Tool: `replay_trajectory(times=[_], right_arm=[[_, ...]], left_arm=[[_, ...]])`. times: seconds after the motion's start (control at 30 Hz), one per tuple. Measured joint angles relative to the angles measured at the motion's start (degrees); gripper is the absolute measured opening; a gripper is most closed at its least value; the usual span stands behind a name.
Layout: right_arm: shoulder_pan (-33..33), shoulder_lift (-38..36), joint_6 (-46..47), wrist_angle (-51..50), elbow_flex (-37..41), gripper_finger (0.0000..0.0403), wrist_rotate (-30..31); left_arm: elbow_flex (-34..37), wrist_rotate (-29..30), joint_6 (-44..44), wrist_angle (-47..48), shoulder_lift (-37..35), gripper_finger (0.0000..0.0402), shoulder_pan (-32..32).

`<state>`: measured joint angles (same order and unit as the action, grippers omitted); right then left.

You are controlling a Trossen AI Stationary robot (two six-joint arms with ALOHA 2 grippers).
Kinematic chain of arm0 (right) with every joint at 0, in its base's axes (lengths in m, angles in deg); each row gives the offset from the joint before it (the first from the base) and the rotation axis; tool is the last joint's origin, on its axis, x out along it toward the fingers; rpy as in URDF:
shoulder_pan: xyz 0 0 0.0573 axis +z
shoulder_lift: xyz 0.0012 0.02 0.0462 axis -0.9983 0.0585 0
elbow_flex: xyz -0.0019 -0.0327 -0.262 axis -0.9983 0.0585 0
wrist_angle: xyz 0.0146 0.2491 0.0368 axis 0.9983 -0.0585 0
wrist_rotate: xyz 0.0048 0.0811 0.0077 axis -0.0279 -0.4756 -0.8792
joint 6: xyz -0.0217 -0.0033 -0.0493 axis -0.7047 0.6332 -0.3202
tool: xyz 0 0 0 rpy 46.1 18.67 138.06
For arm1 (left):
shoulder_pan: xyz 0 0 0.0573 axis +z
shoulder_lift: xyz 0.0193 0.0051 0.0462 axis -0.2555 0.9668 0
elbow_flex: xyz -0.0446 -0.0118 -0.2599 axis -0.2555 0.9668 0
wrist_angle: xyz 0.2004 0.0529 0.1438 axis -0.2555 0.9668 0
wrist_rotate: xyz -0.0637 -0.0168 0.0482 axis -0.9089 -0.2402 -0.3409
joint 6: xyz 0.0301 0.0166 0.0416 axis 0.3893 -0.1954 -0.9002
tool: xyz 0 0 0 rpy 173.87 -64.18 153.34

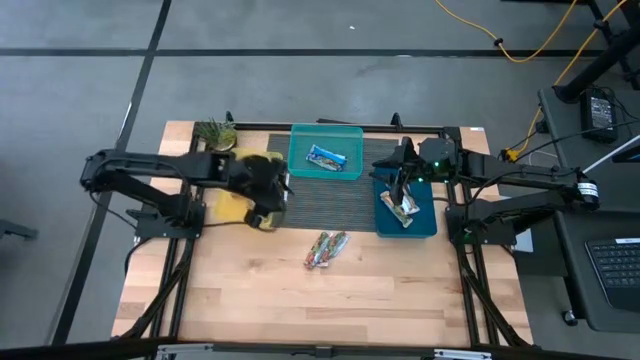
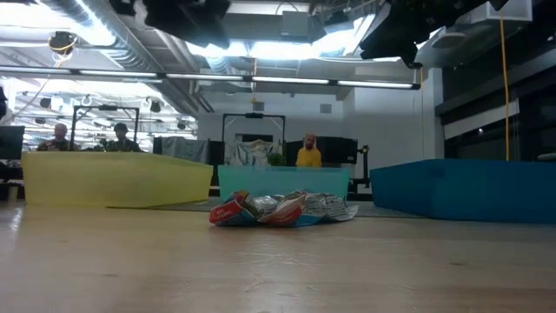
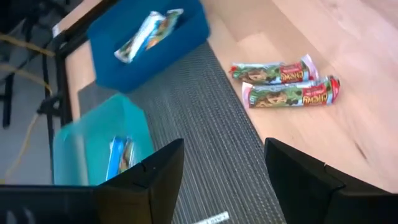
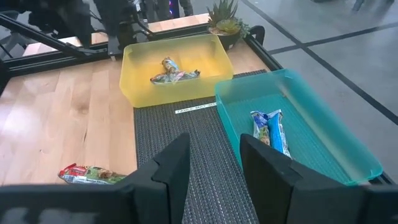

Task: Pick and place Granola Bars by type
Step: Put the red granola bar into the yellow bin

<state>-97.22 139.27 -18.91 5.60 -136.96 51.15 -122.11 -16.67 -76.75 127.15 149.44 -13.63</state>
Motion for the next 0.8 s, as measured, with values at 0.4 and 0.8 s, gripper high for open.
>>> replay_trajectory(times=[0.4,0.8], right_arm=[[-0.02,0.0,-1.3,-0.13,-0.02,0.0143,-2.61],[0.0,0.0,-4.09,-0.19,-0.02,0.0143,-13.35]], left_arm=[[-9.84,5.37,12.91,-0.7,20.27,0.0219,-6.11],[-13.55,-0.88,38.96,0.57,32.19,0.0219,-9.75]])
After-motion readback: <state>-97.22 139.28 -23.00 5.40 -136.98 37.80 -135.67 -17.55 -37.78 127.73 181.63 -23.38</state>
